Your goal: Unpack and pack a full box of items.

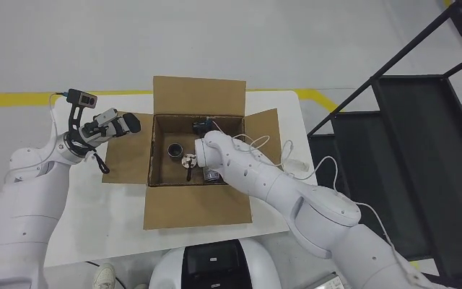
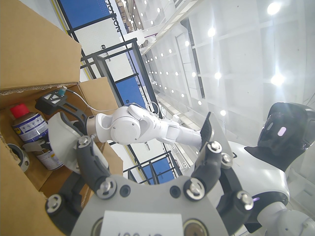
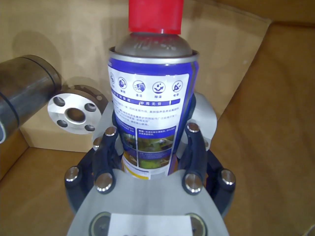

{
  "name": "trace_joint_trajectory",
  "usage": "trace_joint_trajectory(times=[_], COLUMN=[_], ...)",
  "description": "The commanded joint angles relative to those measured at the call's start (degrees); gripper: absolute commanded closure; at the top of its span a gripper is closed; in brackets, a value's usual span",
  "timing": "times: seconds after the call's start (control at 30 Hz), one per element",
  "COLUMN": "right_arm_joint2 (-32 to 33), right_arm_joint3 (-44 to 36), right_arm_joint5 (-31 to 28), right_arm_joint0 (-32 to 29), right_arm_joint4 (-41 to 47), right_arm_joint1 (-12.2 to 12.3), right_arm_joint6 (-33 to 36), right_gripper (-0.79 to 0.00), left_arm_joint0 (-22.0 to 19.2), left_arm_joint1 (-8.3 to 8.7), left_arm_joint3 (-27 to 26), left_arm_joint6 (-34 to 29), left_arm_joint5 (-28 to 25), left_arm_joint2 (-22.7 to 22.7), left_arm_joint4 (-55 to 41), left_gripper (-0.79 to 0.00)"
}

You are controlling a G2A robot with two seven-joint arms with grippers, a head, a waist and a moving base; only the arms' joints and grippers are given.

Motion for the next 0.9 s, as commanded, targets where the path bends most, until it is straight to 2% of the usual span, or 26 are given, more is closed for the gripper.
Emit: trace_joint_trajectory(times=[0.0, 0.23, 0.53, 0.73, 0.87], right_arm_joint2=[0.2, 2.1, 8.3, 16.1, 23.4], right_arm_joint3=[-1.3, -10.7, -30.5, -46.6, -54.2], right_arm_joint5=[1.0, 5.8, 9.8, -0.8, -6.2], right_arm_joint0=[-0.7, -4.1, -12.1, -20.2, -26.0], right_arm_joint4=[-0.9, -5.9, -16.0, -21.2, -23.0], right_arm_joint1=[0.2, 2.5, 8.5, 13.9, 16.5], right_arm_joint6=[-0.2, -1.1, 0.2, 5.2, 4.8], right_gripper=[0.000, 0.000, 0.000, 0.000, 0.000], left_arm_joint0=[0.0, 0.0, 0.0, 0.0, 0.0], left_arm_joint1=[0.00, 0.00, 0.00, 0.00, 0.00], left_arm_joint3=[0.0, 0.0, 0.0, 0.0, 0.0], left_arm_joint6=[0.0, 0.0, 0.0, 0.0, 0.0], left_arm_joint5=[0.0, 0.0, 0.0, 0.0, 0.0], left_arm_joint2=[0.0, 0.0, 0.0, 0.0, 0.0], left_arm_joint4=[0.0, 0.0, 0.0, 0.0, 0.0], left_gripper=[-0.785, -0.785, -0.785, -0.785, -0.785])
